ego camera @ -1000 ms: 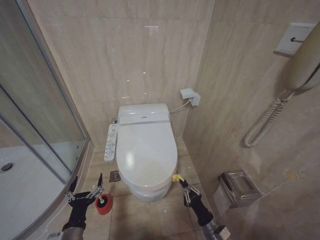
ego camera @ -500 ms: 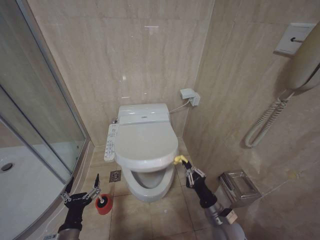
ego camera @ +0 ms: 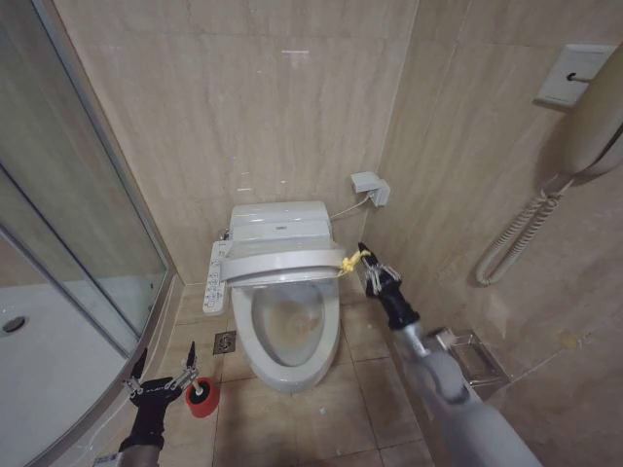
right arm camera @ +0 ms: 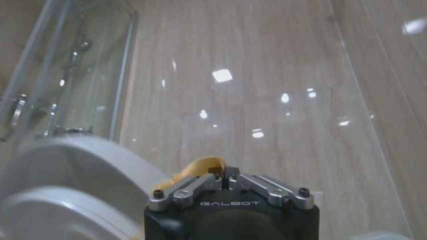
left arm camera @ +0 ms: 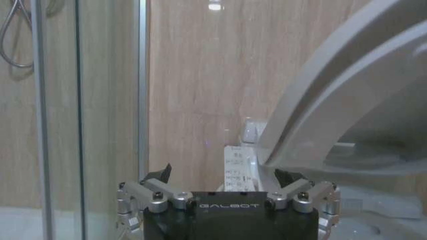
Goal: Open the toilet lid, clean the toilet bowl with a toilet brush, close the toilet lid, and flush.
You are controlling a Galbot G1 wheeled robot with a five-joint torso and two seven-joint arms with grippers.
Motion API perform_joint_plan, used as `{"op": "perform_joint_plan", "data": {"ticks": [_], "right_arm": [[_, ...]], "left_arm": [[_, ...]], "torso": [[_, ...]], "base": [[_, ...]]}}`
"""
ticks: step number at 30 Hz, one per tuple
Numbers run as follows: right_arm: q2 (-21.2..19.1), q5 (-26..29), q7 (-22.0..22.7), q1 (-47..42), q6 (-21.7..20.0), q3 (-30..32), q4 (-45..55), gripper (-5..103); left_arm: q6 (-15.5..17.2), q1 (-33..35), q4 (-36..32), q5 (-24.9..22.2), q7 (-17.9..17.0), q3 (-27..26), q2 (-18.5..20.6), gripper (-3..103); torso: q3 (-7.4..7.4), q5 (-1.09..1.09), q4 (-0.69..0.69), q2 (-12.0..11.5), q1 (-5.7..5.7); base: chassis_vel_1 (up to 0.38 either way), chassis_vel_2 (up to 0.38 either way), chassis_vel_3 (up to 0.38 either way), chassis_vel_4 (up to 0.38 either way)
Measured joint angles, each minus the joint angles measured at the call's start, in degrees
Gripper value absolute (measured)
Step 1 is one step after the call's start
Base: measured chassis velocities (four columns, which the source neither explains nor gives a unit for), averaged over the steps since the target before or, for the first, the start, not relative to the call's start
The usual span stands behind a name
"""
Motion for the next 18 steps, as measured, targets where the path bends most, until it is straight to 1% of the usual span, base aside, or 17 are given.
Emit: {"op": "perform_joint_plan", "data": {"ticks": [1,2,5,9,10,13,14,18], "right_arm": [[0.00,0.00,0.00,0.00,0.00,0.00,0.00,1],[0.36,0.19,0.04,2.12,0.02,-0.75,-2.36,1],[1.91,0.30,0.27,8.36,0.38,-3.65,-8.82,1],[2.75,0.35,0.28,12.59,0.47,-4.99,-12.37,1],[2.90,0.57,0.28,15.34,0.50,-5.55,-14.56,1],[2.71,1.52,0.27,19.38,0.48,-6.27,-17.71,1],[2.71,1.52,0.27,19.38,0.48,-6.27,-17.71,1],[1.48,3.24,-0.54,24.88,0.22,-8.06,-22.11,1]], "left_arm": [[0.00,0.00,0.00,0.00,0.00,0.00,0.00,100],[0.06,-0.14,0.28,-0.04,0.00,-0.10,0.12,100],[0.14,-0.36,0.99,-0.16,-0.02,-0.33,0.32,100],[0.20,-0.56,1.46,-0.30,-0.03,-0.46,0.40,100],[0.22,-0.68,1.76,-0.41,-0.03,-0.52,0.50,100],[0.23,-0.89,2.15,-0.56,-0.04,-0.61,0.59,100],[0.23,-0.89,2.15,-0.56,-0.04,-0.61,0.59,100],[0.23,-1.14,2.55,-0.90,-0.05,-0.70,0.72,100]], "torso": [[0.00,0.00,0.00,0.00,0.00],[0.00,-0.01,-0.02,0.00,0.00],[0.00,0.01,0.00,0.00,0.00],[0.00,-0.01,-0.01,0.01,0.00],[-0.01,-0.01,0.00,0.01,0.00],[-0.01,-0.02,0.01,0.01,0.00],[-0.01,-0.02,0.01,0.01,0.00],[0.00,-0.02,0.00,0.01,0.00]], "base": [[0.000,0.000,0.000,0.000],[0.000,0.000,0.000,0.000],[0.000,0.000,0.000,0.000],[0.000,0.000,0.000,0.000],[0.000,0.000,0.000,0.000],[0.000,0.000,0.000,0.000],[0.000,0.000,0.000,0.000],[0.000,0.000,0.000,0.000]]}}
